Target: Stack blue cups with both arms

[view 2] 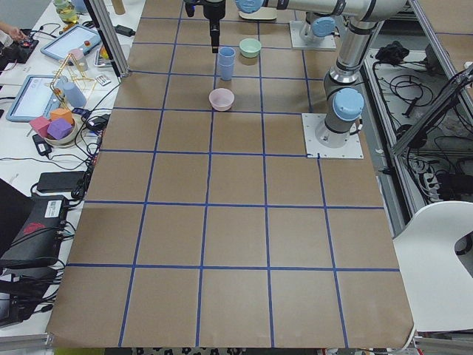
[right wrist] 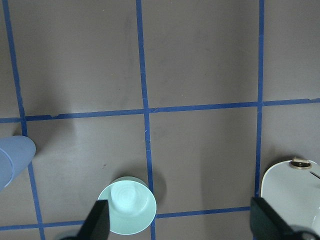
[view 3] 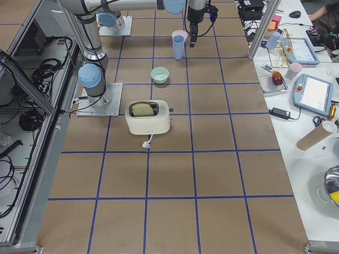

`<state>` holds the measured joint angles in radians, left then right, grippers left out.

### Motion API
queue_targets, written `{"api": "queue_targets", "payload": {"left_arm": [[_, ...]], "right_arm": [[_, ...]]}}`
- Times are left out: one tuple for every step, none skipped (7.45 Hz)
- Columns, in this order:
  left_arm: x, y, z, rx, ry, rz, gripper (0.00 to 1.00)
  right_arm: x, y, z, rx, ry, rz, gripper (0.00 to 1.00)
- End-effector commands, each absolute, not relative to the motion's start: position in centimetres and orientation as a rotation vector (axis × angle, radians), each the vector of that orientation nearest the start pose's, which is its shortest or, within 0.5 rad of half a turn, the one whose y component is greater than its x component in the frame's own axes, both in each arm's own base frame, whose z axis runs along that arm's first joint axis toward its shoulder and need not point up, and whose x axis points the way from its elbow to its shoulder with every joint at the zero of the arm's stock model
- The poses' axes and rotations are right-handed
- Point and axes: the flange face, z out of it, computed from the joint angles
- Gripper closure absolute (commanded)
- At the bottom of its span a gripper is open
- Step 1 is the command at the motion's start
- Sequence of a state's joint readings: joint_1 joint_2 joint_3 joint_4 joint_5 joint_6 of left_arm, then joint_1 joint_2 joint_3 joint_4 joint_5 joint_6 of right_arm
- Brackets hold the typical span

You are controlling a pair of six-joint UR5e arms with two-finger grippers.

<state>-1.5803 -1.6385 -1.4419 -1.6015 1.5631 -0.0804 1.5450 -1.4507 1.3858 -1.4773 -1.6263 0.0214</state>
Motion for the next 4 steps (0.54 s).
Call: {"api": "queue_targets", "payload": {"left_arm": [[-14.07, -52.71, 50.54, -0.111, 3.149, -0.024, 0.00], [-14.15, -52.84, 50.69, -0.109, 3.150, -0.047, 0.00], [-14.15, -52.73, 50.78, -0.109, 3.150, -0.050, 0.00], [-14.16, -53.13, 50.32, -0.111, 3.150, -0.040, 0.00]], "right_arm": [[11.47, -54.05, 50.87, 0.075, 3.194, 0.047, 0.00], [11.65, -53.92, 50.72, 0.077, 3.168, 0.070, 0.00], [11.73, -53.95, 50.68, 0.077, 3.160, 0.075, 0.00], [11.81, -53.87, 50.69, 0.074, 3.160, 0.075, 0.00]]}}
